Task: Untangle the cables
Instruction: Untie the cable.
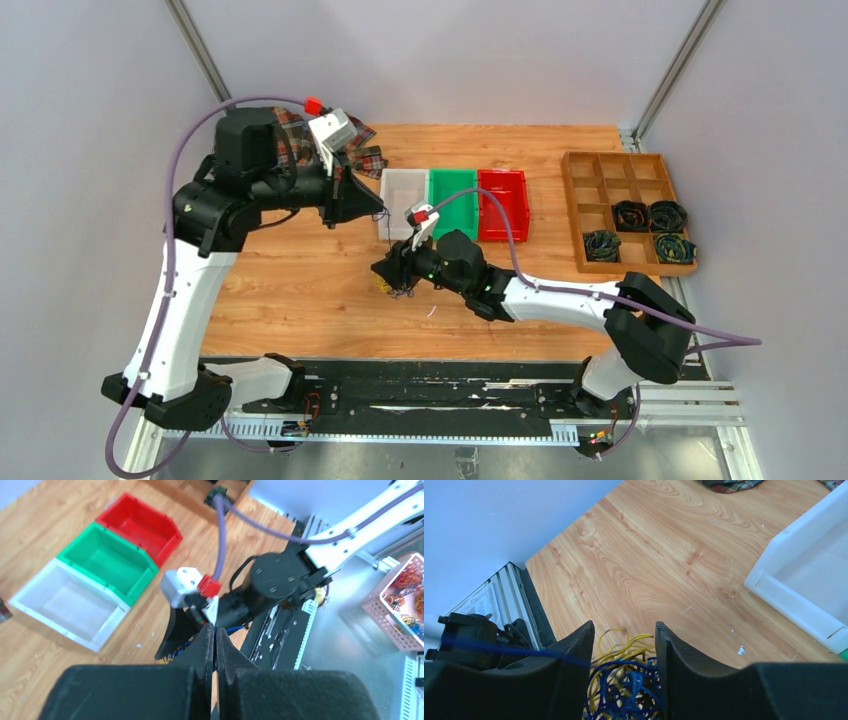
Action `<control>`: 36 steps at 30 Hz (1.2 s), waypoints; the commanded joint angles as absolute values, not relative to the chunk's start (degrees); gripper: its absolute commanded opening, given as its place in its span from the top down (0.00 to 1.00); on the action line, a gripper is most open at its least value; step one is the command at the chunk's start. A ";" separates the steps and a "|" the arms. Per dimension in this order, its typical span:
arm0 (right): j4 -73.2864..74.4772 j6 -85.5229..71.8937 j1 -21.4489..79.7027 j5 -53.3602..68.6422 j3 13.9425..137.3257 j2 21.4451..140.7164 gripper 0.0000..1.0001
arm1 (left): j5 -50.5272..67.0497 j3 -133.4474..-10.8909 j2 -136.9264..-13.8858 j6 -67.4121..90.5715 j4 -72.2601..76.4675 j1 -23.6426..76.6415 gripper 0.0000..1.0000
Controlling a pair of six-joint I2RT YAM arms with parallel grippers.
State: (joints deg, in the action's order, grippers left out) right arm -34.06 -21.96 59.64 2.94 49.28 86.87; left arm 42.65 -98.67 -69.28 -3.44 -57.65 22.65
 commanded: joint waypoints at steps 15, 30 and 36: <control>-41.01 -25.20 60.36 -3.43 33.32 89.53 0.56 | 31.44 -134.83 -74.88 -3.08 -58.18 23.12 1.00; -42.00 -26.83 60.39 -7.36 24.36 88.91 0.49 | -0.18 -130.99 -67.22 -11.15 -27.03 23.14 1.00; -38.60 -25.93 60.39 -8.28 25.15 83.82 0.50 | 4.19 -124.25 -65.19 -10.54 -35.37 23.15 1.00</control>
State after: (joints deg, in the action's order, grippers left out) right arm -42.46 -26.20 59.66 -5.87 25.41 87.42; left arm 5.21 -129.97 -66.35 -9.93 -33.39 22.72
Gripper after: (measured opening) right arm 0.508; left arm 0.020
